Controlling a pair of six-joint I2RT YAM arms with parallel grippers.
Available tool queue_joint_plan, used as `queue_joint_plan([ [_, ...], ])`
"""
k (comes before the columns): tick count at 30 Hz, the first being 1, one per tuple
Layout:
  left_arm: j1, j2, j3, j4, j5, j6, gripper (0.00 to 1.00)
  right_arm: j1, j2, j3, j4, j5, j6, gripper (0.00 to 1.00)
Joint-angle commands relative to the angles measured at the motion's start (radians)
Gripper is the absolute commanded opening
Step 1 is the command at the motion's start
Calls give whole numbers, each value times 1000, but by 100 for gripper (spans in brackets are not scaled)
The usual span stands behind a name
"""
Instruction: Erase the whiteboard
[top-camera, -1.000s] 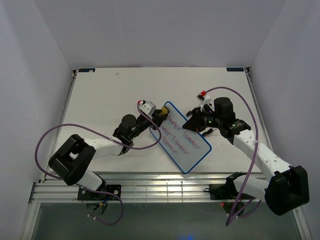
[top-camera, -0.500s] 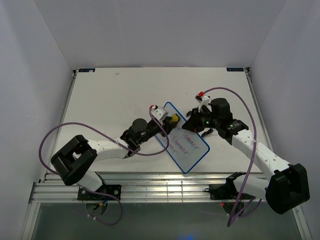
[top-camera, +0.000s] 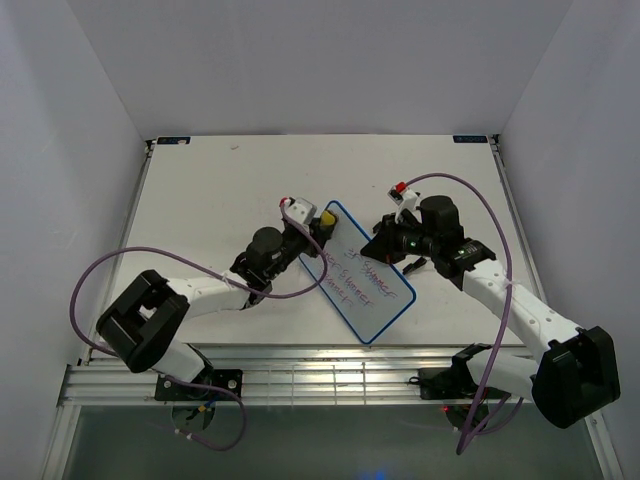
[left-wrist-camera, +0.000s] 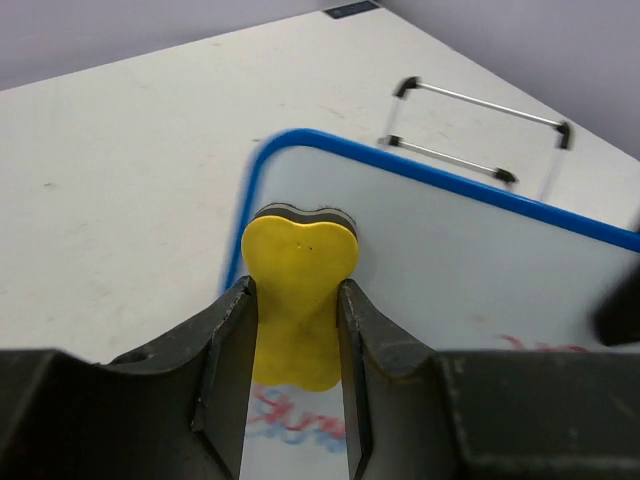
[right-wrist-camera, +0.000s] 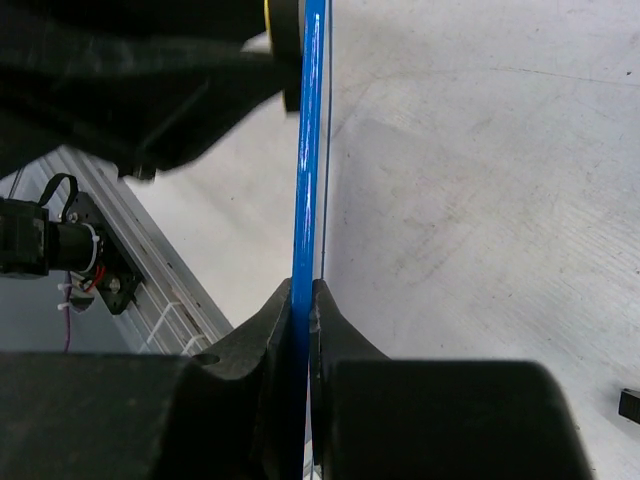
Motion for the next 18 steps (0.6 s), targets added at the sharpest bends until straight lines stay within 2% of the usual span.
queue_joint_plan([
  [1, 100, 23, 3, -10, 2, -7, 1, 42, -43, 29, 108, -154, 36, 8],
  [4, 138, 40, 13, -1, 27, -5, 1, 48, -37, 29, 108, -153, 36, 8],
  [9, 134, 43, 18, 1, 196, -13, 0, 56, -17, 32, 117, -134, 41, 8],
  [18, -52, 25, 9, -37, 155, -8, 1, 76, 44, 57, 157, -102, 45, 8],
])
